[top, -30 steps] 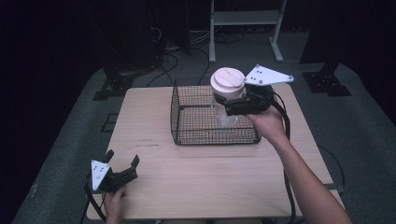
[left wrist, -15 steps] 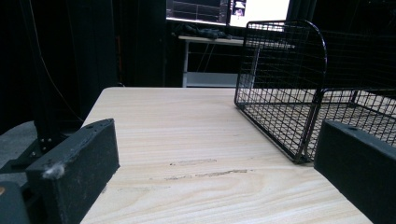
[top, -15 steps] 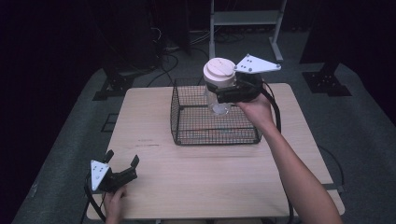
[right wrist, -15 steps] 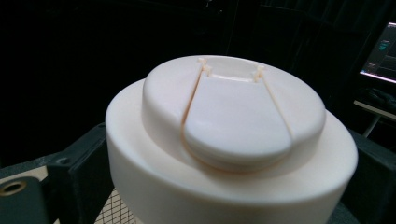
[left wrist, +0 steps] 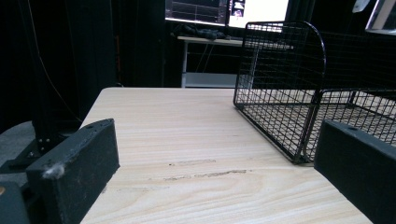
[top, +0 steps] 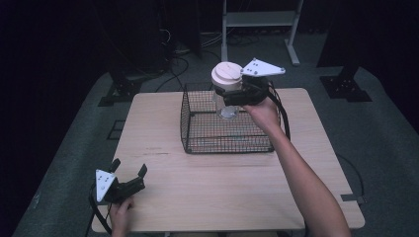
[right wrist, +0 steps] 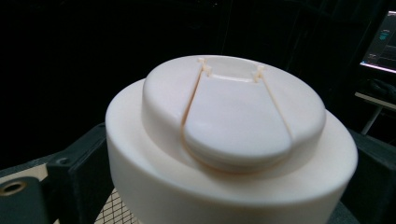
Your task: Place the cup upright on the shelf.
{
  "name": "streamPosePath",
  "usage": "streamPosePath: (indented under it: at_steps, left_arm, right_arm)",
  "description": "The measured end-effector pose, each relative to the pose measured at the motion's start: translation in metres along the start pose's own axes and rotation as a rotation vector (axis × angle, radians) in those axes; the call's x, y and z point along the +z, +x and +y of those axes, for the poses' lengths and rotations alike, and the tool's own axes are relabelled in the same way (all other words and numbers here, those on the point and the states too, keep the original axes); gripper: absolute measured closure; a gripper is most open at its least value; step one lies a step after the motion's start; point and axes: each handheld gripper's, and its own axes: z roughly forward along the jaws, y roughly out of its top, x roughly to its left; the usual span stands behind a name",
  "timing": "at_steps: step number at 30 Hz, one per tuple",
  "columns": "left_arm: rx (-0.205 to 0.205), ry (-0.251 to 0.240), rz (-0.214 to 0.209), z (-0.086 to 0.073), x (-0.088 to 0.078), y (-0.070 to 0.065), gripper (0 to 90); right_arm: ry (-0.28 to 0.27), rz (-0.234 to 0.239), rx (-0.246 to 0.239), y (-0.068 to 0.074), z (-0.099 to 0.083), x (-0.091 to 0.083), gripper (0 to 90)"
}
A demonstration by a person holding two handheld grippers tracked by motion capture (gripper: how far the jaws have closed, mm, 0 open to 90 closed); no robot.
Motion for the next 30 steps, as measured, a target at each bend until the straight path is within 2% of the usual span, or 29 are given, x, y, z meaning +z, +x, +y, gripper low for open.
streamPosePath:
  at_steps: [8,23,30]
  left_arm:
    - [-0.002,-0.001,0.000,0.000,0.000,0.000,0.0]
    - [-0.003,-0.002,0.000,0.000,0.000,0.000,0.0]
    - [0.000,-0.001,-0.002,0.000,-0.001,0.000,0.0]
  right_arm:
    - [0.000,0.000,0.002,-0.005,-0.008,0.012,4.6]
    - [0.051,-0.015,0.017,-0.017,-0.031,0.034,4.6]
    - [0.053,-0.019,0.027,-0.019,-0.043,0.041,4.6]
